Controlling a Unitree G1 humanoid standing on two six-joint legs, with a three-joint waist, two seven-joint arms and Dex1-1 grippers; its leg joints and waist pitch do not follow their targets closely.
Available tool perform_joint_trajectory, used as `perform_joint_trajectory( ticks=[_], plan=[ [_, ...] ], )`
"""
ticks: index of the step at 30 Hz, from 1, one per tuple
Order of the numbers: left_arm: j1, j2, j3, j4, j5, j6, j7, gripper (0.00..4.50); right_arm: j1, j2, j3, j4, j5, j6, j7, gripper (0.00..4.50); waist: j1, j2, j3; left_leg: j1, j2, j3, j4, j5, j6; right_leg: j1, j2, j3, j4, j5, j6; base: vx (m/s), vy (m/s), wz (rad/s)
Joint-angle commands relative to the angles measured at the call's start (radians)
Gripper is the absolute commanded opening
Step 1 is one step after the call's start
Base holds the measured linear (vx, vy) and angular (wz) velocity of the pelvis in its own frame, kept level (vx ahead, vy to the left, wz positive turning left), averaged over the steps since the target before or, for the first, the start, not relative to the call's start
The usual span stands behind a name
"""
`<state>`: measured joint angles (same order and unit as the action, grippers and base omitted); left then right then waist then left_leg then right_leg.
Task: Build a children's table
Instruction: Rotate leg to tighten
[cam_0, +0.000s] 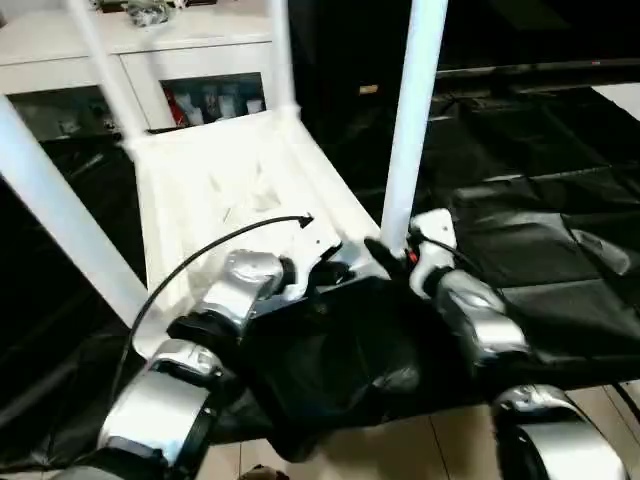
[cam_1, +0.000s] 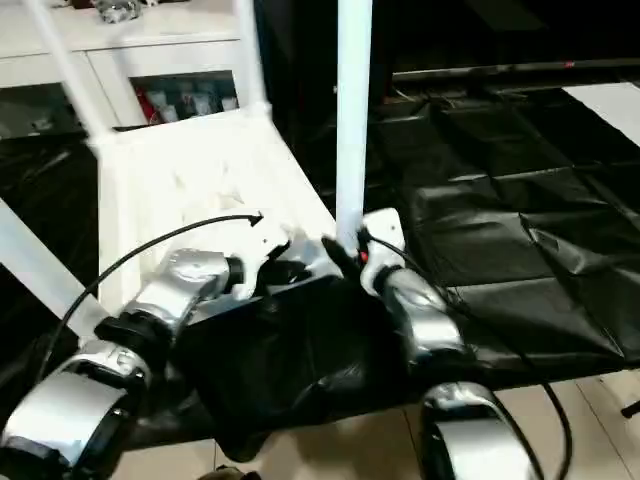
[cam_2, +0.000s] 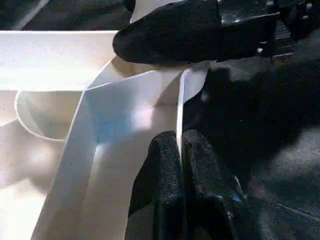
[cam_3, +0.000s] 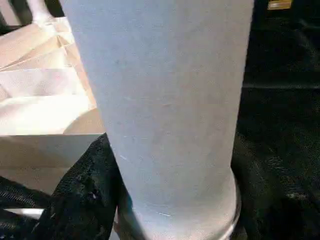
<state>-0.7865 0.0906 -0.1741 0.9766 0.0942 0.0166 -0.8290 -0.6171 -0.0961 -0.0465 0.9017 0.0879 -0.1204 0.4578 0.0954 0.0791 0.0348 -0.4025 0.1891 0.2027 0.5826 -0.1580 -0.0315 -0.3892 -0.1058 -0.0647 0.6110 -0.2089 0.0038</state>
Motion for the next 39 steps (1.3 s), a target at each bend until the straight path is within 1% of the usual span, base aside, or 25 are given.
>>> perform_joint_trajectory(
  ticks=[1,3,6,7,8,11,12,13,14,15,16,17,18,19,21,22,23,24,26,28,30,32,34,36,39],
  plan=[
    [-0.015,-0.067,0.032,-0.014,-0.044,-0.032,0.07,0.0,0.022,0.099,0.08,0.014,-0.023,-0.002,0.073,3.25,0.002,-0.021,-0.06,0.024,0.04,-0.024,-0.066,-0.213,0.075,0.035,-0.053,0.031,-0.075,-0.108,-0.224,0.0,0.0,0.0],
    [-0.007,-0.064,0.024,-0.02,-0.044,-0.035,0.054,0.0,0.026,0.097,0.084,0.003,-0.023,-0.013,0.089,3.47,0.002,-0.02,-0.059,0.023,0.04,-0.024,-0.065,-0.212,0.086,0.035,-0.054,0.03,-0.075,-0.106,-0.227,0.0,0.0,0.0],
    [0.006,-0.049,0.014,-0.028,-0.043,-0.043,0.012,0.0,0.033,0.072,0.084,-0.02,-0.018,-0.037,0.122,3.69,0.003,-0.021,-0.057,0.024,0.041,-0.024,-0.068,-0.233,0.082,0.035,-0.055,0.031,-0.08,-0.15,-0.223,0.0,0.0,0.0],
    [0.01,-0.039,0.01,-0.032,-0.045,-0.051,-0.016,0.0,0.041,0.052,0.083,-0.041,-0.003,-0.042,0.165,3.76,0.002,-0.023,-0.057,0.023,0.043,-0.024,-0.069,-0.233,0.082,0.035,-0.055,0.031,-0.079,-0.149,-0.221,0.0,0.0,0.0],
    [0.015,-0.022,0.007,-0.035,-0.045,-0.057,-0.051,0.0,0.057,0.011,0.083,-0.079,0.021,-0.039,0.248,3.76,0.006,-0.024,-0.059,0.024,0.042,-0.024,-0.067,-0.228,0.092,0.039,-0.054,0.03,-0.078,-0.134,-0.219,0.0,0.0,0.0],
    [0.019,-0.001,0.004,-0.038,-0.046,-0.061,-0.094,0.0,0.081,-0.046,0.089,-0.123,0.042,-0.039,0.353,3.76,0.015,-0.024,-0.062,0.022,0.043,-0.022,-0.059,-0.19,0.119,0.039,-0.052,0.029,-0.072,-0.076,-0.224,0.0,0.0,0.0],
    [0.019,0.02,0.0,-0.032,-0.039,-0.069,-0.115,0.0,0.108,-0.114,0.1,-0.171,0.058,-0.026,0.457,3.76,0.017,-0.025,-0.062,0.019,0.042,-0.021,-0.057,-0.173,0.129,0.039,-0.053,0.028,-0.069,-0.054,-0.232,0.0,0.0,0.0],
    [0.019,0.02,0.0,-0.032,-0.039,-0.069,-0.115,0.0,0.108,-0.114,0.1,-0.171,0.058,-0.026,0.457,3.76,0.026,-0.028,-0.062,0.021,0.042,-0.02,-0.053,-0.17,0.139,0.04,-0.052,0.027,-0.071,-0.051,-0.229,0.0,0.0,0.0],
    [0.02,0.032,-0.004,-0.033,-0.04,-0.073,-0.14,0.0,0.124,-0.154,0.105,-0.198,0.068,-0.015,0.514,3.76,0.025,-0.028,-0.059,0.017,0.041,-0.02,-0.055,-0.171,0.142,0.04,-0.054,0.027,-0.071,-0.065,-0.231,0.0,0.0,0.0],
    [0.022,0.043,-0.006,-0.035,-0.04,-0.077,-0.161,0.0,0.137,-0.19,0.105,-0.223,0.081,0.005,0.565,3.76,0.028,-0.027,-0.06,0.019,0.041,-0.02,-0.054,-0.175,0.141,0.04,-0.054,0.026,-0.073,-0.079,-0.23,0.0,0.0,0.0],
    [0.028,0.064,-0.017,-0.041,-0.04,-0.087,-0.215,0.0,0.155,-0.259,0.098,-0.272,0.12,0.084,0.662,3.76,0.031,-0.031,-0.059,0.021,0.042,-0.02,-0.054,-0.176,0.142,0.043,-0.05,0.026,-0.075,-0.092,-0.224,0.0,0.0,0.0],
    [0.028,0.064,-0.017,-0.041,-0.04,-0.087,-0.215,0.0,0.155,-0.259,0.098,-0.272,0.12,0.084,0.662,3.76,0.034,-0.03,-0.058,0.022,0.043,-0.021,-0.055,-0.179,0.147,0.042,-0.05,0.027,-0.076,-0.101,-0.223,0.0,0.0,0.0],
    [0.034,0.079,-0.026,-0.05,-0.037,-0.091,-0.26,0.0,0.169,-0.308,0.093,-0.307,0.142,0.136,0.732,3.76,0.037,-0.029,-0.059,0.019,0.046,-0.022,-0.056,-0.187,0.146,0.04,-0.053,0.027,-0.073,-0.113,-0.221,0.0,0.0,0.0],
    [0.037,0.084,-0.029,-0.053,-0.036,-0.092,-0.279,0.0,0.176,-0.329,0.093,-0.319,0.147,0.145,0.76,3.76,0.037,-0.034,-0.058,0.02,0.047,-0.023,-0.056,-0.193,0.141,0.04,-0.054,0.027,-0.075,-0.131,-0.222,0.0,0.0,0.0],
    [0.042,0.099,-0.037,-0.059,-0.03,-0.097,-0.314,0.0,0.183,-0.374,0.089,-0.328,0.142,0.146,0.791,3.76,0.038,-0.031,-0.058,0.021,0.048,-0.023,-0.057,-0.197,0.132,0.038,-0.055,0.027,-0.076,-0.146,-0.224,0.0,0.0,0.0],
    [0.043,0.104,-0.038,-0.059,-0.029,-0.099,-0.322,0.0,0.189,-0.392,0.085,-0.337,0.145,0.149,0.8,3.76,0.037,-0.041,-0.057,0.022,0.048,-0.022,-0.057,-0.198,0.124,0.037,-0.054,0.028,-0.078,-0.148,-0.229,0.0,0.0,0.0],
    [0.043,0.104,-0.038,-0.059,-0.029,-0.099,-0.322,0.0,0.189,-0.392,0.085,-0.337,0.145,0.149,0.8,3.76,0.037,-0.041,-0.057,0.022,0.048,-0.022,-0.057,-0.198,0.124,0.037,-0.054,0.028,-0.078,-0.148,-0.229,0.0,0.0,0.0],
    [0.044,0.11,-0.041,-0.06,-0.029,-0.103,-0.329,0.0,0.197,-0.409,0.08,-0.352,0.151,0.154,0.806,3.76,0.04,-0.037,-0.058,0.022,0.048,-0.022,-0.057,-0.19,0.122,0.037,-0.055,0.028,-0.074,-0.14,-0.234,0.0,0.0,0.0],
    [0.047,0.118,-0.042,-0.064,-0.032,-0.103,-0.344,0.0,0.21,-0.431,0.061,-0.385,0.173,0.175,0.809,3.76,0.043,-0.041,-0.059,0.021,0.048,-0.022,-0.054,-0.171,0.127,0.037,-0.055,0.029,-0.071,-0.118,-0.237,0.0,0.0,0.0],
    [0.053,0.124,-0.044,-0.071,-0.033,-0.104,-0.356,0.0,0.212,-0.432,0.031,-0.418,0.202,0.192,0.8,3.76,0.047,-0.04,-0.059,0.021,0.047,-0.021,-0.052,-0.156,0.137,0.037,-0.055,0.029,-0.069,-0.097,-0.239,0.0,0.0,0.0],
    [0.057,0.126,-0.046,-0.076,-0.034,-0.105,-0.363,0.0,0.206,-0.419,0.026,-0.428,0.2,0.181,0.781,3.76,0.047,-0.041,-0.06,0.02,0.046,-0.021,-0.051,-0.151,0.142,0.036,-0.055,0.028,-0.068,-0.094,-0.238,0.0,0.0,0.0],
    [0.061,0.125,-0.048,-0.08,-0.034,-0.105,-0.368,0.0,0.197,-0.4,0.032,-0.43,0.197,0.175,0.767,3.76,0.046,-0.037,-0.059,0.021,0.046,-0.021,-0.052,-0.16,0.133,0.034,-0.055,0.027,-0.07,-0.113,-0.239,0.0,0.0,0.0],
    [0.065,0.123,-0.051,-0.085,-0.034,-0.105,-0.372,0.0,0.178,-0.376,0.038,-0.417,0.192,0.169,0.747,3.76,0.044,-0.036,-0.059,0.021,0.047,-0.022,-0.054,-0.168,0.124,0.033,-0.055,0.027,-0.07,-0.122,-0.239,0.0,0.0,0.0],
    [0.068,0.122,-0.054,-0.09,-0.033,-0.104,-0.376,0.0,0.161,-0.355,0.058,-0.399,0.181,0.165,0.743,3.76,0.043,-0.035,-0.061,0.022,0.047,-0.022,-0.054,-0.164,0.119,0.032,-0.054,0.027,-0.068,-0.11,-0.243,0.0,0.0,0.0],
    [0.069,0.121,-0.056,-0.091,-0.032,-0.104,-0.377,0.0,0.149,-0.347,0.084,-0.375,0.158,0.155,0.746,3.76,0.047,-0.035,-0.065,0.024,0.048,-0.021,-0.05,-0.136,0.125,0.032,-0.054,0.027,-0.061,-0.055,-0.253,0.0,0.0,0.0]
  ],
)
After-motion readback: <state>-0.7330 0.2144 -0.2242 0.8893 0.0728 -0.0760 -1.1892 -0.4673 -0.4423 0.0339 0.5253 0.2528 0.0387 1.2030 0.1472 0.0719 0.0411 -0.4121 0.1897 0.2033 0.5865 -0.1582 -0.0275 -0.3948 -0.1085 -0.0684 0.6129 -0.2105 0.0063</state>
